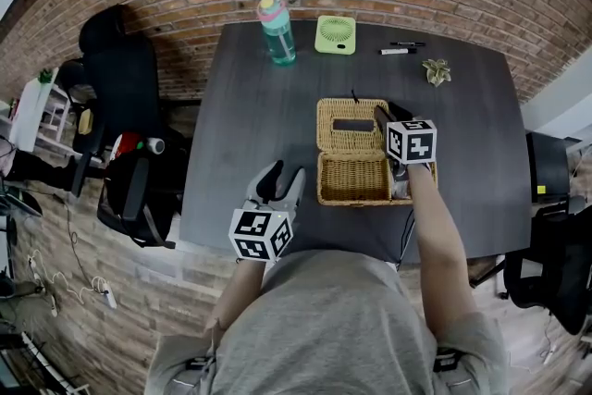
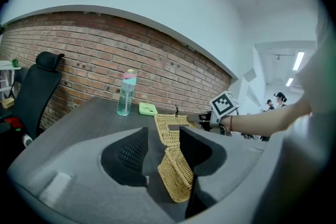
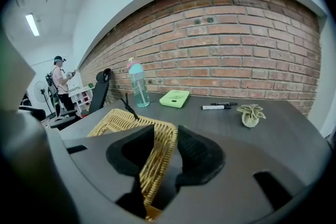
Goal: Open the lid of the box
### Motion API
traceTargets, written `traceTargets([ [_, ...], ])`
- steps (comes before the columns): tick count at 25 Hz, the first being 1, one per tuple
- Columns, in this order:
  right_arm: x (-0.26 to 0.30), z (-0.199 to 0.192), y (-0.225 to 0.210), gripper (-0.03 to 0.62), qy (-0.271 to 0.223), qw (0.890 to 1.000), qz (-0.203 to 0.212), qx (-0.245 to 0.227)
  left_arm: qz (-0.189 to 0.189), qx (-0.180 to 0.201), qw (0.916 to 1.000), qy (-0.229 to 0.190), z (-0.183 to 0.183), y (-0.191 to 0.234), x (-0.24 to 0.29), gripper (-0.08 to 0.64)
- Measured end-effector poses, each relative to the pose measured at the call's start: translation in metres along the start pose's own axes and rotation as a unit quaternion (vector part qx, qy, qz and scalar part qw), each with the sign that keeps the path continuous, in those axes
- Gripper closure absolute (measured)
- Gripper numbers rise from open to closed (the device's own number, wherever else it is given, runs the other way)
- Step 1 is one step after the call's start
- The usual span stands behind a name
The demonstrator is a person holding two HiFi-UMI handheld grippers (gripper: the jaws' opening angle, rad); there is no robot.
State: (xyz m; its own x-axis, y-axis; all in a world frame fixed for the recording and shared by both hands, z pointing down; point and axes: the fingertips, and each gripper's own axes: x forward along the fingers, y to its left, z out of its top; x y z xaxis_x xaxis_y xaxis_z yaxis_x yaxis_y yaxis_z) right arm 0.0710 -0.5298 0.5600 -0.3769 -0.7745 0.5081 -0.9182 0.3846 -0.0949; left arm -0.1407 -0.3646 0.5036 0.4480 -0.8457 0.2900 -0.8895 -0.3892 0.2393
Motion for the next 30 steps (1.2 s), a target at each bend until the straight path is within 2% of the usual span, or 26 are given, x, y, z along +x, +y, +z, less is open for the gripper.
traceTargets([
  [11, -0.012, 0.003, 0.006, 0.456, -0.002, 1.0, -0.006, -0.014, -0.003, 0.002, 1.0, -0.001, 0.003, -0.004, -0.003, 0.382],
  [16, -0.031, 0.004, 0.012, 0.479, -0.02, 1.0, -0.01, -0.007, -0.007, 0.001, 1.0, -0.005, 0.002, -0.01, -0.007, 0.382],
  [30, -0.113, 0.002, 0.054, 0.553, -0.085, 0.996, 0.018, -0.01, -0.008, 0.019, 0.9998, -0.003, -0.006, -0.046, -0.022, 0.383],
])
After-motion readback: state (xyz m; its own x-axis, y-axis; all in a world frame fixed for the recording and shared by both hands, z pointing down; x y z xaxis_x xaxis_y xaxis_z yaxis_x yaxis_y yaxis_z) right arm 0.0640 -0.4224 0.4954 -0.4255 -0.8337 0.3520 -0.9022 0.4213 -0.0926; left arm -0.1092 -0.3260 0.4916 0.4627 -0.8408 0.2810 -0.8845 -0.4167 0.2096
